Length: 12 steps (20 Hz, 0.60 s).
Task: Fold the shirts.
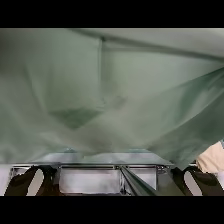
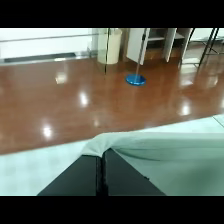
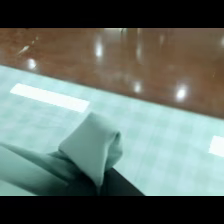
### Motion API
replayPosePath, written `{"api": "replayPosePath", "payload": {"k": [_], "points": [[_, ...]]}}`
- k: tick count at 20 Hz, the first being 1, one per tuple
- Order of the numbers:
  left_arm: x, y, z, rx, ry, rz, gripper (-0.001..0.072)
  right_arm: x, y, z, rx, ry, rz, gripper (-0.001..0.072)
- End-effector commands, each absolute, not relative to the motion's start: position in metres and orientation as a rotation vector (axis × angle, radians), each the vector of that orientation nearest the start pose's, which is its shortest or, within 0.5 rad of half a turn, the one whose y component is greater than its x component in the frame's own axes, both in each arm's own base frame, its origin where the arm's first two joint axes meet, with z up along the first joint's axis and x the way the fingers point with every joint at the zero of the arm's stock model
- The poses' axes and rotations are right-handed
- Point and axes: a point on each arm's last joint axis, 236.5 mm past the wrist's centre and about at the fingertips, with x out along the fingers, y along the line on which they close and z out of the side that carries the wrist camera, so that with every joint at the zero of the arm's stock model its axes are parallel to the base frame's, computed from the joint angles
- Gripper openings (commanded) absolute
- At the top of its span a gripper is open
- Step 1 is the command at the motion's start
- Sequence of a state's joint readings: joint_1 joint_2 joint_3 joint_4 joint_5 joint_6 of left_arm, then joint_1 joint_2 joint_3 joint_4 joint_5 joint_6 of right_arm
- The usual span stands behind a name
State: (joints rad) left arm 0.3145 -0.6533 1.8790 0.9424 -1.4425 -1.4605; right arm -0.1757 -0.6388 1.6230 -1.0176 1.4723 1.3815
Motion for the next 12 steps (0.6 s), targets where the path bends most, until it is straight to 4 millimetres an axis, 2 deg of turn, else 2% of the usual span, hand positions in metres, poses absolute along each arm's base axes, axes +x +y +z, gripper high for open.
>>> {"api": "replayPosePath", "payload": {"k": [1, 4, 7, 10, 12], "points": [[0.229, -0.065, 0.411, -0.180, 0.357, -0.278, 0.0019, 0.263, 0.086, 0.324, 0.164, 0.530, 0.414, 0.0018], [0.300, -0.063, 0.322, -0.290, 0.568, -0.373, 0.0019, 0.310, 0.101, 0.268, 0.254, 0.626, 0.526, 0.0018], [0.374, -0.060, 0.234, -0.423, 0.728, -0.400, 0.0019, 0.359, 0.106, 0.208, 0.306, 0.767, 0.574, 0.0018], [0.433, -0.065, 0.171, -0.466, 0.813, -0.394, 0.0019, 0.415, 0.111, 0.141, 0.381, 0.869, 0.544, 0.0018], [0.467, -0.061, 0.142, -0.497, 0.806, -0.348, 0.0019, 0.456, 0.110, 0.105, 0.469, 0.877, 0.496, 0.0018]]}}
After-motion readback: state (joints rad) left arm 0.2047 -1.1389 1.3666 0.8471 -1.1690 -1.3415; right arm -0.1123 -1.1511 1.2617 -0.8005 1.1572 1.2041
